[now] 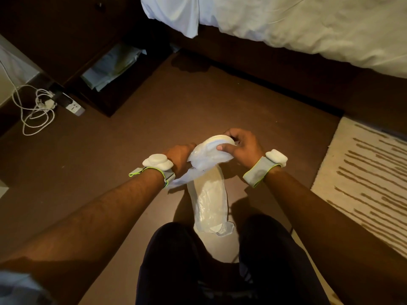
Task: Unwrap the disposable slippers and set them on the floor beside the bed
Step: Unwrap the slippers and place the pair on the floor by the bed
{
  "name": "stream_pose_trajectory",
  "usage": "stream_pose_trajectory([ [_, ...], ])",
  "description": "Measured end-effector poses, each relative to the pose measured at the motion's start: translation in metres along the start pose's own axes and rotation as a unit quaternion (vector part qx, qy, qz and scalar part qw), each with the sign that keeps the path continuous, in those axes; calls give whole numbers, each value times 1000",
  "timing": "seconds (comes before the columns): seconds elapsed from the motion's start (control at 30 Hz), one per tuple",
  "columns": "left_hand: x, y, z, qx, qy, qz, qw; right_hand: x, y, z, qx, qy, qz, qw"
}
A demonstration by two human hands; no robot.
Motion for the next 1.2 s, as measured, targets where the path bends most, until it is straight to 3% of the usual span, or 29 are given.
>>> stream_pose_trajectory([
  [0.17,7,22,-14,64,-63,-41,995,-11,-15,-2,-95,46,19,994],
  [0.33,8,35,-28,68,-97,-60,991,-23,-35,5,-156,100,95,978],
  [0.5,9,51,-54,-40,-97,-111,988,-42,-66,41,-155,199,283,925],
  [0.6,14,69,-76,-104,-108,-188,971,-48,-83,73,-148,236,371,886],
  [0.67,18,79,-87,-153,-100,-259,949,-43,-86,88,-82,232,402,882],
  [0.8,26,85,-100,-171,-96,-336,921,-24,-67,108,67,179,376,906],
  [0.87,29,86,-107,-160,-102,-357,914,-16,-54,123,86,218,347,908],
  [0.97,36,88,-120,-165,-123,-331,921,-5,-21,133,109,253,259,926],
  [1.1,50,92,-137,-148,-134,-343,918,7,31,118,36,227,188,955],
  [1.2,53,86,-142,-182,-121,-374,901,4,23,102,-36,229,249,940],
])
Point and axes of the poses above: each hand's wrist, its own x-axis away from the middle knuckle, its own y-axis out of the palm, z = x × y, the point moved 5 cm from there along -x, towards the middle knuckle, and after that the axes turned 13 degrees about z, right-handed, at the moved point
